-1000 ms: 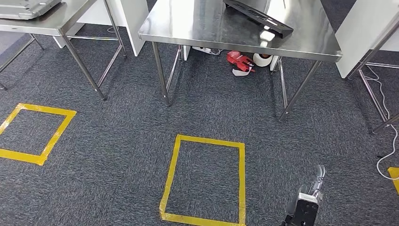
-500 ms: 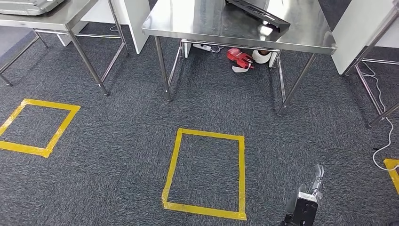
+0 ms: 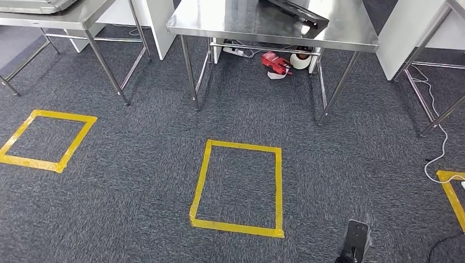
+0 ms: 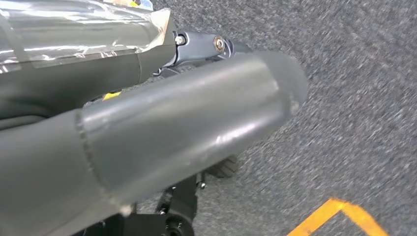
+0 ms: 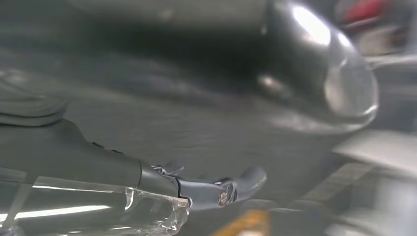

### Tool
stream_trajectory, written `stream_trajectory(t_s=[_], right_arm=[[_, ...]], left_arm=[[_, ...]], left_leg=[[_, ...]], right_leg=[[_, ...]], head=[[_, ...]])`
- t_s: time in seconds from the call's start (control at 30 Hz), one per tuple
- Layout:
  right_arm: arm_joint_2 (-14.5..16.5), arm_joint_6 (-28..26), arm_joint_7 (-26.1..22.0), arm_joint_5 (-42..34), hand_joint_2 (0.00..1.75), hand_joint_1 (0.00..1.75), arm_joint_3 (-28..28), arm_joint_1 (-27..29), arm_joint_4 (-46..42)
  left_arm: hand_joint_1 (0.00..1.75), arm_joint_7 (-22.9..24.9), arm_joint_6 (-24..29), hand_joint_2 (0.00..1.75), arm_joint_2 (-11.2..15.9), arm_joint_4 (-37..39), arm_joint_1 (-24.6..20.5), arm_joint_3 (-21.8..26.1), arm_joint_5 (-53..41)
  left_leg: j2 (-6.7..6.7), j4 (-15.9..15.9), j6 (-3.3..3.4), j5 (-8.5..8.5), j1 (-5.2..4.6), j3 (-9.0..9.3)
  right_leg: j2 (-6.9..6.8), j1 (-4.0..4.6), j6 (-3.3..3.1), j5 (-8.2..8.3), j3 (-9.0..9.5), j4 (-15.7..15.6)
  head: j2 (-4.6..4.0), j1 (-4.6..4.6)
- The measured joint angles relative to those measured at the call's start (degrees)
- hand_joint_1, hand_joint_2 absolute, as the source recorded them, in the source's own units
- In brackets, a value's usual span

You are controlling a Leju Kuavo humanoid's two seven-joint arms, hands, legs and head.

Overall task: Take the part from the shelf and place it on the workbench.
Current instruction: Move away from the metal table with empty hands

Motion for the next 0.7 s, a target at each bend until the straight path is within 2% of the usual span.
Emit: stream_trajectory(t_s=[0.03, 0.07, 0.1, 0.13, 0.17, 0.2, 0.23, 0.27, 0.3, 0.33, 0.37, 0.4, 0.43, 0.47, 0.53, 0.57, 0.6, 0.63, 0.7], right_arm=[[-0.6, -0.5, 2.6, 0.4, 0.0, 0.0, -1.0, -0.6, 3.9], [-1.0, -1.1, 5.4, 0.9, 0.0, 0.0, -1.6, -0.9, 7.3], [-1.2, -1.6, 8.1, 1.6, 0.0, 0.0, -2.0, -1.1, 10.2], [-1.4, -2.0, 11.3, 2.4, 0.0, 0.0, -2.2, -1.2, 12.8], [-1.5, -2.4, 15.2, 3.3, 0.0, 0.0, -2.3, -1.1, 15.3], [-1.6, -2.6, 19.3, 4.3, 0.0, 0.0, -2.3, -0.9, 17.5], [-1.6, -2.9, 23.1, 5.3, 0.0, 0.0, -2.3, -0.4, 19.5], [-1.6, -3.0, 26.3, 6.2, 0.0, 0.0, -2.3, 0.2, 21.2], [-1.5, -3.2, 29.0, 7.2, 0.0, 0.0, -2.2, 0.8, 22.6], [-1.3, -3.4, 31.3, 8.0, 0.0, 0.0, -2.1, 1.3, 23.9], [-1.2, -3.6, 33.2, 8.7, 0.0, 0.0, -2.0, 1.7, 24.8], [-1.0, -3.8, 34.6, 9.2, 0.0, 0.0, -1.8, 1.9, 25.6], [-0.8, -3.9, 35.5, 9.6, 0.0, 0.0, -1.6, 2.0, 26.3], [-0.7, -4.0, 36.0, 9.9, 0.0, 0.0, -1.4, 2.1, 26.8], [-0.7, -4.0, 36.7, 10.2, 0.0, 0.0, -1.1, 2.1, 27.7], [-0.7, -4.0, 36.9, 10.3, 0.0, 0.0, -1.1, 2.2, 27.9], [-0.7, -4.0, 37.0, 10.4, 0.0, 0.0, -1.0, 2.3, 28.2], [-0.7, -4.0, 37.3, 10.5, 0.0, 0.0, -1.0, 2.3, 28.4], [-0.7, -4.1, 38.3, 10.6, 0.0, 0.0, -1.0, 2.4, 28.9]], left_arm=[[0.0, 0.1, 0.1, 0.0, 0.0, 0.0, 0.1, -0.1, -0.2], [0.0, 0.2, 0.2, 0.0, 0.1, 0.0, 0.2, -0.1, -0.4], [0.0, 0.1, 0.3, 0.0, 0.1, 0.0, 0.3, -0.2, -0.6], [0.0, 0.0, 0.4, 0.0, 0.1, 0.0, 0.4, -0.2, -0.7], [0.0, -0.1, 0.5, 0.0, 0.1, 0.0, 0.4, -0.3, -1.0], [0.0, -0.3, 0.5, 0.0, 0.1, 0.0, 0.3, -0.4, -1.2], [0.0, -0.3, 0.6, 0.0, 0.1, 0.0, 0.3, -0.4, -1.4], [0.0, -0.2, 0.8, 0.0, 0.1, 0.0, 0.4, -0.4, -1.6], [0.0, -0.1, 0.9, 0.0, 0.1, 0.0, 0.4, -0.5, -1.7], [0.0, 0.1, 1.2, 0.0, 0.1, 0.0, 0.4, -0.6, -2.0], [0.0, 0.3, 1.4, 0.0, 0.1, 0.0, 0.4, -0.8, -2.2], [0.0, 0.4, 1.6, 0.0, 0.2, 0.0, 0.3, -1.0, -2.3], [0.0, 0.5, 1.7, 0.0, 0.2, 0.0, 0.2, -1.1, -2.5], [0.0, 0.6, 1.7, 0.0, 0.2, 0.0, 0.1, -1.3, -2.6], [0.0, 0.7, 1.7, 0.0, 0.1, 0.0, 0.1, -1.4, -2.6], [0.0, 0.8, 1.7, 0.0, 0.0, 0.0, 0.1, -1.4, -2.6], [0.0, 0.9, 1.7, 0.0, 0.0, 0.0, 0.2, -1.4, -2.6], [0.0, 0.9, 1.8, 0.0, 0.0, 0.0, 0.2, -1.5, -2.6], [0.0, 0.9, 2.0, 0.0, 0.0, 0.0, 0.3, -1.5, -2.8]], left_leg=[[-0.11, 0.1, -0.33, -0.37, 0.18, -0.19], [-0.19, 0.9, -0.63, -2.12, 0.32, -0.58], [-0.25, 3.0, -0.83, -5.09, 0.42, -1.19], [-0.34, 6.4, -1.0, -8.9, 0.44, -1.98], [-0.41, 10.5, -1.17, -11.99, 0.44, -2.72], [-0.48, 14.7, -1.32, -13.51, 0.43, -3.23], [-0.51, 17.9, -1.37, -13.29, 0.43, -3.28], [-0.51, 19.3, -1.29, -11.78, 0.43, -2.6], [-0.52, 18.6, -1.06, -10.0, 0.41, -0.82], [-0.6, 15.4, -0.64, -9.1, 0.33, 2.26], [-0.64, 10.8, -0.16, -9.45, 0.18, 5.94], [-0.65, 6.1, 0.26, -10.65, 0.03, 9.31], [-0.65, 2.5, 0.69, -12.04, -0.18, 11.66], [-0.59, 0.6, 1.02, -12.9, -0.4, 12.61], [-0.42, -0.7, 1.89, -12.54, -0.49, 12.23], [-0.34, -1.0, 2.31, -11.91, -0.45, 11.83], [-0.22, -1.3, 2.7, -11.22, -0.33, 11.35], [-0.11, -1.5, 2.9, -10.64, -0.29, 10.87], [0.02, -1.4, 3.05, -9.78, -0.48, 9.76]], right_leg=[[-0.21, -0.09, -0.59, 0.62, -0.42, 0.1], [-0.39, -0.23, -1.26, 1.38, -1.0, 0.1], [-0.52, -0.39, -1.85, 2.15, -1.75, 0.0], [-0.59, -0.35, -2.29, 2.89, -2.61, 0.1], [-0.63, -0.21, -2.58, 3.6, -3.56, 0.1], [-0.71, -0.05, -2.69, 4.26, -4.43, 0.1], [-0.83, 0.1, -2.7, 4.97, -5.25, 0.2], [-0.95, 0.23, -2.62, 5.6, -6.02, 0.3], [-1.02, 0.34, -2.5, 6.17, -6.73, 0.4], [-1.02, 0.4, -2.35, 6.69, -7.38, 0.6], [-0.96, 0.57, -2.16, 7.1, -7.96, 0.9], [-0.92, 0.7, -1.92, 7.46, -8.38, 1.0], [-0.88, 0.77, -1.58, 7.82, -8.73, 1.2], [-0.88, 0.81, -1.21, 8.2, -9.01, 1.2], [-0.9, 0.8, -0.37, 8.92, -9.62, 1.2], [-0.82, 0.79, -0.17, 8.6, -10.17, 1.8], [-0.68, 0.83, -0.18, 7.52, -11.05, 3.4], [-0.54, 0.65, -0.41, 5.66, -12.21, 6.3], [-0.33, 0.3, -0.66, 1.6, -14.46, 13.4]], head=[[0.0, 0.0], [0.0, -0.05], [0.0, -0.14], [0.0, -0.23], [0.0, -0.3], [0.0, -0.36], [0.0, -0.36], [0.0, -0.37], [0.0, -0.39], [0.0, -0.39], [0.01, -0.39], [0.01, -0.38], [0.0, -0.4], [0.0, -0.39], [0.0, -0.42], [0.0, -0.42], [0.0, -0.25], [0.0, -0.03], [0.01, 0.42]])
